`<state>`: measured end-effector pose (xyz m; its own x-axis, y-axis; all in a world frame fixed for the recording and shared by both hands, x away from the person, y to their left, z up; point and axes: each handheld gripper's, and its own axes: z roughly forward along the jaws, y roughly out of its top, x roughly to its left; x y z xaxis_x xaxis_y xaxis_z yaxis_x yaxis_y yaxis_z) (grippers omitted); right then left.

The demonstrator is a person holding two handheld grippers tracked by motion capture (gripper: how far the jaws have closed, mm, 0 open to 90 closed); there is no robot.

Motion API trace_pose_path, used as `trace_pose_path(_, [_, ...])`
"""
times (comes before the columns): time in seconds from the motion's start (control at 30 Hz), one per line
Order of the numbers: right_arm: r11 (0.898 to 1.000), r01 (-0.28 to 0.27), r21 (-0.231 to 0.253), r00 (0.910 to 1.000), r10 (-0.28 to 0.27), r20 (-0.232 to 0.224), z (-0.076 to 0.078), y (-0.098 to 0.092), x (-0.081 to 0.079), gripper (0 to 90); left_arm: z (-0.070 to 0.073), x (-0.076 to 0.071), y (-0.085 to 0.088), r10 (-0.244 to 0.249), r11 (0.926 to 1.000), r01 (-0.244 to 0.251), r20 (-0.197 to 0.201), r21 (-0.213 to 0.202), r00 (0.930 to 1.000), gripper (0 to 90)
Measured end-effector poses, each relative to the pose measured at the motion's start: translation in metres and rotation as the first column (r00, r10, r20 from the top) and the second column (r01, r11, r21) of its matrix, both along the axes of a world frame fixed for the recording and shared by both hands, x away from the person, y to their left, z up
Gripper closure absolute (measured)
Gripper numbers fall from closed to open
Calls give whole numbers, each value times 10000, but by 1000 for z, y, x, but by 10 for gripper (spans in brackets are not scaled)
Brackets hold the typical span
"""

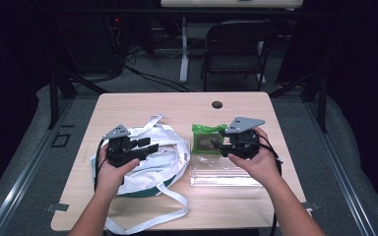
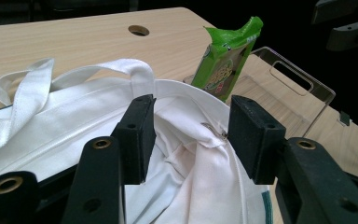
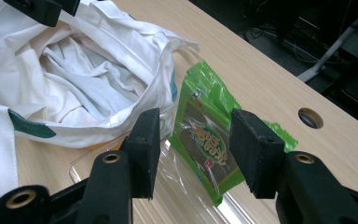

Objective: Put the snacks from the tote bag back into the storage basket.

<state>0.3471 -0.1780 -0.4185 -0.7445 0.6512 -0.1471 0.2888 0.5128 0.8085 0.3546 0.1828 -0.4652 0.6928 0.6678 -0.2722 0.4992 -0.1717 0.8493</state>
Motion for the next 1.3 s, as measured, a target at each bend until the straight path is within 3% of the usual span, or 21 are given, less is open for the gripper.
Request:
trace_pose_path(0.63, [9906,976,959,9952,-981,2,-30,-30,-31,536,-3,1,0,39,10000,-38,-107,56,9999,511])
trace_pose_path(0.9, [9841,1108,1387,9938,-1092,-189,-40,-37,-42,542,-4,2,0,54,10000,-53,-158,58,9999,510])
trace_pose_path(1.0, [9841,1167,1336,9931,-1144,-242,-45,-38,-45,542,-4,2,0,64,10000,-63,-162,55,9998,508])
trace_pose_path(1.3, [9773,1318,1662,9912,-1321,-96,-61,-43,-53,542,-5,2,-1,88,9999,-86,-200,76,9998,508])
